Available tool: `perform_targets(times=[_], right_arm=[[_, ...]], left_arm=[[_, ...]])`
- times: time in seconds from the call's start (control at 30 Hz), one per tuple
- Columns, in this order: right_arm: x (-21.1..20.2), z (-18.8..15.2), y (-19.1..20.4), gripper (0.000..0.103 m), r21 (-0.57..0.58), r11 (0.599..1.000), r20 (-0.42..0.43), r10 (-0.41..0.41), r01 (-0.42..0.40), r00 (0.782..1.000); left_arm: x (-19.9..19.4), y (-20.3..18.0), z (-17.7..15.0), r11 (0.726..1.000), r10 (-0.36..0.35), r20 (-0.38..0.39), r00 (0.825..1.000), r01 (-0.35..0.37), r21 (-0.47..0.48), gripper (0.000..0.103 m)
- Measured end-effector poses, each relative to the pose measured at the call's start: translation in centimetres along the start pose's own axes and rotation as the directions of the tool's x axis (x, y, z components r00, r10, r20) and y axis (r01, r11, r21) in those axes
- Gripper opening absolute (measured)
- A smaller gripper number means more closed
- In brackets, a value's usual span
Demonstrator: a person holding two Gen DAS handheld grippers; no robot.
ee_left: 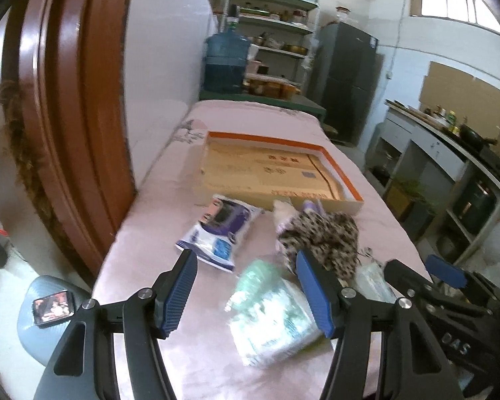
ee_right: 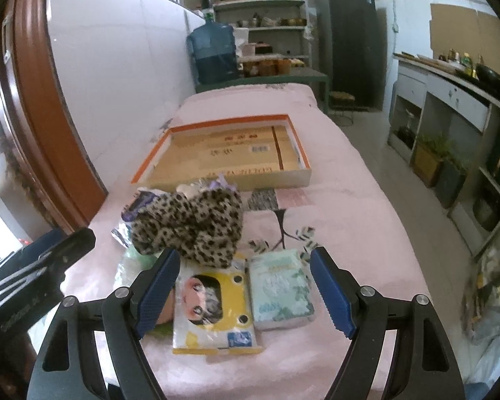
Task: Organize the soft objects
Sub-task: 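Grasp the white tissue pack with the left gripper while the right gripper approaches the green tissue pack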
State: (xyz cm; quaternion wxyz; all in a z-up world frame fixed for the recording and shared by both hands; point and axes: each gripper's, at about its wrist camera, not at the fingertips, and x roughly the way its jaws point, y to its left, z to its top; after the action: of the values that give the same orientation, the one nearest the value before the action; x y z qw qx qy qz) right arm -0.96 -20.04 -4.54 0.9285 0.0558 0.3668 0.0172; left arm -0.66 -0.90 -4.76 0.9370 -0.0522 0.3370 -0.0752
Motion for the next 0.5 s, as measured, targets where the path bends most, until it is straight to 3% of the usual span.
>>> perform_targets(times=[0.3,0.5], right_arm=[[0.3,-1.4,-2.1,0.081,0.036,0.999,-0.016,-0.027,0.028,0.999],[0.6,-1.7,-2.8,0.081,0.059,0.998,-0.033,-0.021,0.023,0.999]], left_arm=[[-0.4,-2.2,-2.1,0.992,-0.113,-0.008,0.994,0.113,0.061,0.062],[-0.4,-3.0,-3.1,0.989,-0.095,0.018,0.995,0.093,0.116,0.062]])
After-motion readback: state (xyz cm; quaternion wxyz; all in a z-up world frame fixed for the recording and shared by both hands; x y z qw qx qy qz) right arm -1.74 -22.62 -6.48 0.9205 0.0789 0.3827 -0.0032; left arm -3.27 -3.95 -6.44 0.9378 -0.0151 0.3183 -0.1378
